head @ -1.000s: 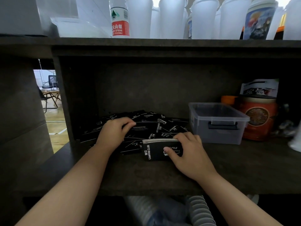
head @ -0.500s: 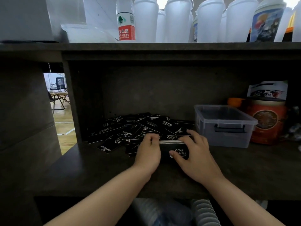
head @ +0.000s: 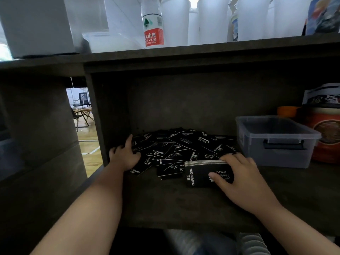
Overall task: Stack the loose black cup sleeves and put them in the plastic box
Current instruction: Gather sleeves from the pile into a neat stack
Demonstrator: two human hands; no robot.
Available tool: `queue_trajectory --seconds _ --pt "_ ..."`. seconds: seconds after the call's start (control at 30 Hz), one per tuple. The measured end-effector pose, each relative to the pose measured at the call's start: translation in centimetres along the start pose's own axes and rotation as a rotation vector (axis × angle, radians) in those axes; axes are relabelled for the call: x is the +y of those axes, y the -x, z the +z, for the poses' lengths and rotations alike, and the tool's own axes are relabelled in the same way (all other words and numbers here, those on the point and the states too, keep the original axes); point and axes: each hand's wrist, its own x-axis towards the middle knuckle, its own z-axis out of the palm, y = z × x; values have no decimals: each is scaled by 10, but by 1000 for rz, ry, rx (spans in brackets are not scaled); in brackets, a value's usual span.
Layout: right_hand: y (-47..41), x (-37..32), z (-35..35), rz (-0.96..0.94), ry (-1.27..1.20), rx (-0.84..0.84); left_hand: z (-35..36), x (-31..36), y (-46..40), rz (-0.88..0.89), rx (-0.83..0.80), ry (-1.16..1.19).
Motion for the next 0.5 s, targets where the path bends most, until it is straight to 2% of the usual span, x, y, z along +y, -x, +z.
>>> queue_trajectory --seconds 0.03,0.13,0.33,0.4,0.47,0.5 --pt "0 0 0 -1 -3 4 0 1 0 12 16 -37" --pt "0 0 1 -2 5 9 -4 2 4 86 194 -103" --pt "0 2 1 -2 -5 11 -19 17 32 187 505 266" --pt "0 1 1 1 -5 4 -20 26 39 164 413 465" --pt "0 1 1 8 -2 -5 -14 33 45 195 207 506" --pt "0 0 1 12 -2 -12 -12 35 48 209 162 500"
